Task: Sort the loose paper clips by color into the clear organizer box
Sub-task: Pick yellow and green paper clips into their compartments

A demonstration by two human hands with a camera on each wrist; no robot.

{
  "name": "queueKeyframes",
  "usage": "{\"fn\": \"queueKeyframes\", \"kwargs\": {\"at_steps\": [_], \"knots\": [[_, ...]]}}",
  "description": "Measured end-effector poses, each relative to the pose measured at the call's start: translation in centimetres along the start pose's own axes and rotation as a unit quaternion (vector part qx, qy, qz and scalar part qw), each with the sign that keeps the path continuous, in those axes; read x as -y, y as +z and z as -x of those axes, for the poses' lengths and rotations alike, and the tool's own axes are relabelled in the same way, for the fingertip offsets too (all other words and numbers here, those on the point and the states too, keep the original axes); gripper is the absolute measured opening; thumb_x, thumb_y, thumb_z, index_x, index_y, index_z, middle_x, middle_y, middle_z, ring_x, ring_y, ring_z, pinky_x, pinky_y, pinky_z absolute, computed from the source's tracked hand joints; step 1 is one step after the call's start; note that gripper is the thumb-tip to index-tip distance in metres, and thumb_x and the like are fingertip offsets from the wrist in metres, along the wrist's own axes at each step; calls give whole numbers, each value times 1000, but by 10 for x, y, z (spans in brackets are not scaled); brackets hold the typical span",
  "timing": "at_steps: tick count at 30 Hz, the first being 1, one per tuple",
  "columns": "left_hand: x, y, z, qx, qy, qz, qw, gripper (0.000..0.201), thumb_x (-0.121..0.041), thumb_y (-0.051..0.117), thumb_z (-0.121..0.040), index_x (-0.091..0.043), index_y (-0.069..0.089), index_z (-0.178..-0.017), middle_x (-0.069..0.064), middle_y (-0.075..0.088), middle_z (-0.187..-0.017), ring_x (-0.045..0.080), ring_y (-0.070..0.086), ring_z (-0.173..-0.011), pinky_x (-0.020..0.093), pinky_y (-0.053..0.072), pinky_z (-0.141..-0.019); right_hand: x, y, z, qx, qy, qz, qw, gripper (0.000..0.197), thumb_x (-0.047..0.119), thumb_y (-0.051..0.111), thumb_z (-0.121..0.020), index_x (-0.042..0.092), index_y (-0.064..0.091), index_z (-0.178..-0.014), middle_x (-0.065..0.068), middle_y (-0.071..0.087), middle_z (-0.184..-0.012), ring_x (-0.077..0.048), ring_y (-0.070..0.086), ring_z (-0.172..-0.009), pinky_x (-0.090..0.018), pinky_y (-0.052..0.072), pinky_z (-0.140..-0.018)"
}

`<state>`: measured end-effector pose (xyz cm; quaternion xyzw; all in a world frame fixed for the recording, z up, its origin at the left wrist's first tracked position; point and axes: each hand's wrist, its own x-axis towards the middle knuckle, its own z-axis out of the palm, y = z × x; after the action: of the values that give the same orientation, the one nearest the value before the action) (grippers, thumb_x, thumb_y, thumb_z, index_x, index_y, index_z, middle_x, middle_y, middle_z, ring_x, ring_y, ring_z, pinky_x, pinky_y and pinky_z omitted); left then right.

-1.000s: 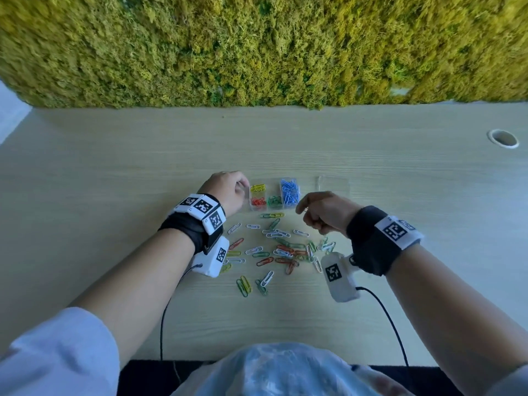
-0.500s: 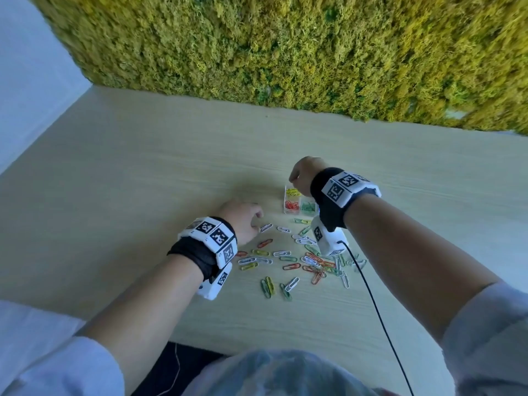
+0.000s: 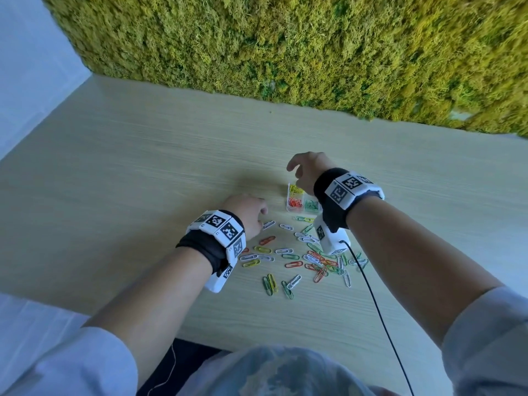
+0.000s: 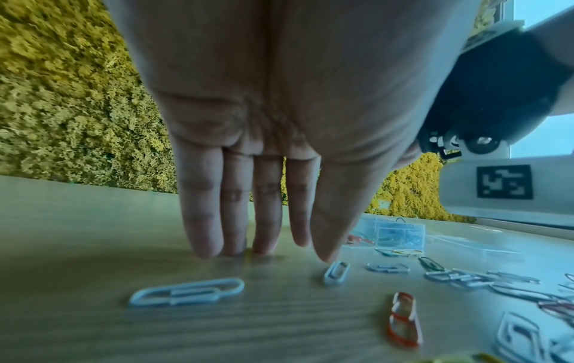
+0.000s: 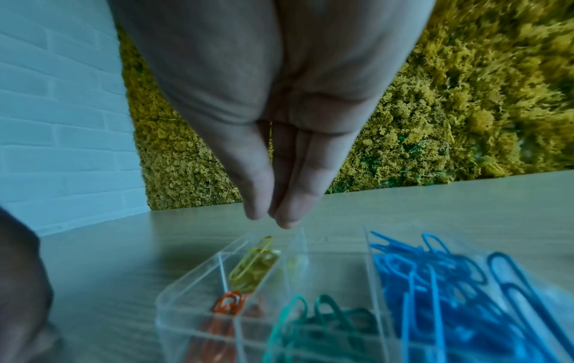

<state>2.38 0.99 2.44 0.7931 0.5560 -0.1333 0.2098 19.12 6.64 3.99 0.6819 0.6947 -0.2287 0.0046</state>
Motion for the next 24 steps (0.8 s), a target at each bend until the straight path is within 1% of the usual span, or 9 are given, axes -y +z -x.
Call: {"fn": "queueKeyframes", "kwargs": {"at_steps": [4, 7, 9, 12, 14, 16, 20, 22, 24], "knots": [[0, -3, 4, -5, 3, 3, 1000, 15, -20, 53, -90, -23, 63, -101, -3, 61, -114, 16, 54, -92, 27, 42, -76, -3, 2, 7, -44, -5, -36, 998, 35, -1, 47, -89, 20, 65, -110, -3, 66, -106, -17, 59, -83, -26, 48, -68], [-2, -5, 5, 5, 11, -4, 1000, 13, -19, 55, -89, -22, 66, -93, -4, 63, -111, 17, 58, -98, 28, 44, -78, 1, 6, 22, -51, -35, -38, 997, 32, 2, 45, -89, 20, 70, -98, -2, 68, -102, -19, 63, -84, -28, 53, -71], [-2, -6, 6, 12, 11, -5, 1000, 14, -19, 56, -88, -22, 69, -91, -5, 65, -106, 18, 60, -98, 30, 49, -81, 9, 10, 36, 0, -62, 0, 998, 29, 7, 48, -87, 23, 71, -95, 2, 70, -99, -19, 66, -88, -30, 56, -78], [-1, -6, 7, 25, 1, 3, 1000, 10, -22, 60, -83, -24, 69, -82, -6, 68, -93, 18, 61, -86, 29, 52, -76, 24, 23, 57, 95, -138, 136, 976, 26, 17, 50, -90, 26, 71, -102, 13, 68, -101, -13, 64, -90, -23, 53, -73], [2, -4, 10, 37, 1, 0, 999, 11, -23, 60, -80, -25, 65, -71, -7, 66, -80, 18, 62, -81, 27, 50, -70, 32, 36, 66, 121, -184, 175, 960, 26, 23, 49, -92, 25, 71, -105, 9, 69, -108, -16, 65, -98, -27, 54, -84], [5, -2, 12, 49, 5, -4, 999, 8, -23, 63, -76, -23, 65, -68, -8, 65, -73, 17, 62, -77, 26, 50, -65, 38, 48, 71, 127, -188, 204, 952, 28, 27, 48, -93, 23, 71, -108, 3, 69, -110, -20, 65, -100, -28, 54, -83], [14, 1, 18, 85, 22, 8, 996, 15, -26, 69, -66, -20, 71, -80, -10, 70, -87, 17, 65, -82, 32, 56, -74, 49, 65, 72, 123, -161, 256, 945, 26, 20, 46, -93, 11, 66, -106, -6, 68, -105, -22, 60, -83, -23, 40, -52], [17, -2, 21, 67, 30, 59, 996, 3, -24, 70, -69, -22, 69, -69, -12, 68, -89, 15, 63, -84, 31, 54, -74, 50, 67, 73, 114, -149, 236, 953, 22, 17, 50, -91, 9, 66, -103, -8, 68, -101, -24, 63, -84, -25, 40, -53], [20, 2, 25, 22, 46, 96, 994, 19, -25, 70, -74, -27, 59, -58, -12, 61, -90, 13, 57, -86, 28, 48, -75, 49, 66, 74, 113, -138, 213, 961, 20, 18, 53, -89, 8, 67, -99, -8, 67, -94, -25, 65, -88, -26, 42, -59]]}}
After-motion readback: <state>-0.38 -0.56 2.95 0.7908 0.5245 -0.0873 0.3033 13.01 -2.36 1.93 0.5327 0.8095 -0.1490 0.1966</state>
